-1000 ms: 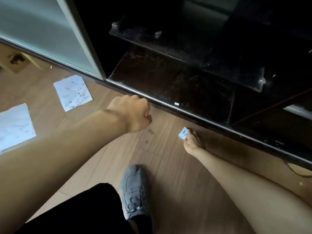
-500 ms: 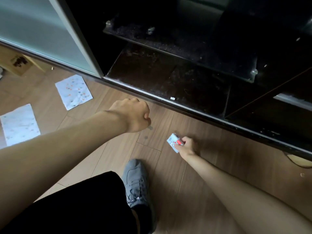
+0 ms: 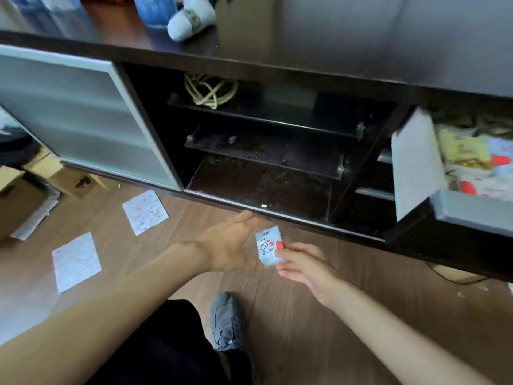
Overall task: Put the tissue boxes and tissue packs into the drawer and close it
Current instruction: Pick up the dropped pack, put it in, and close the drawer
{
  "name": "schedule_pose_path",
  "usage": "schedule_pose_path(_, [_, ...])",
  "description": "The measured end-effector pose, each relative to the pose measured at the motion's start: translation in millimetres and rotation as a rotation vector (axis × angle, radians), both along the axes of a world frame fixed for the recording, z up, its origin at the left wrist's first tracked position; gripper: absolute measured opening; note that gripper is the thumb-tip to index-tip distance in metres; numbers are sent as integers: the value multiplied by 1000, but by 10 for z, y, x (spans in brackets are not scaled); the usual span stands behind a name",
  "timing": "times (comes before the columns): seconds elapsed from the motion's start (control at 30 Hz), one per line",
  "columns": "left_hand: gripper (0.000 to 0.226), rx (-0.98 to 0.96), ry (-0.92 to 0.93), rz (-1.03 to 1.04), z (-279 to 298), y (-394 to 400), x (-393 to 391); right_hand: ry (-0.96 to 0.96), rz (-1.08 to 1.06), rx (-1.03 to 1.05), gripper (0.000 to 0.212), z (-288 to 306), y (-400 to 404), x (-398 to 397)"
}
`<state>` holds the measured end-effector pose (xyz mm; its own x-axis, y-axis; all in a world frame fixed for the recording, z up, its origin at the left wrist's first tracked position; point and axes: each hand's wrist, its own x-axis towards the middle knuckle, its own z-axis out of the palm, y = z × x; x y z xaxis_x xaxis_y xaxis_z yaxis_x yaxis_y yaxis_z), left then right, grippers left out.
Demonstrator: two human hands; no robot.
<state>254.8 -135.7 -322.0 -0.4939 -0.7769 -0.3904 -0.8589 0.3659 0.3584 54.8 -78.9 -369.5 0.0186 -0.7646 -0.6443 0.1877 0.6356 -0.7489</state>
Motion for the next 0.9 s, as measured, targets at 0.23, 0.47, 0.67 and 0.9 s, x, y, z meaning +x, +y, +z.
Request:
schedule_pose_path(0.23, [72,-228,223,-4,428,460,-414,92,38,-152,19,706,362,-225])
schedule_pose_path(0.47, [80,-412,374,86,1152,421,-503,538,260,-619,13,1580,842,-778])
schedule_pose_path(0.67, [69,-420,574,-27,1963,396,-1218,861,118,-906,13,2273,1073,-1522])
schedule_pose_path(0.9, [74,-410,429,-253,2188,257,-2243,1520,169,-791,12,2348,1021,-2530])
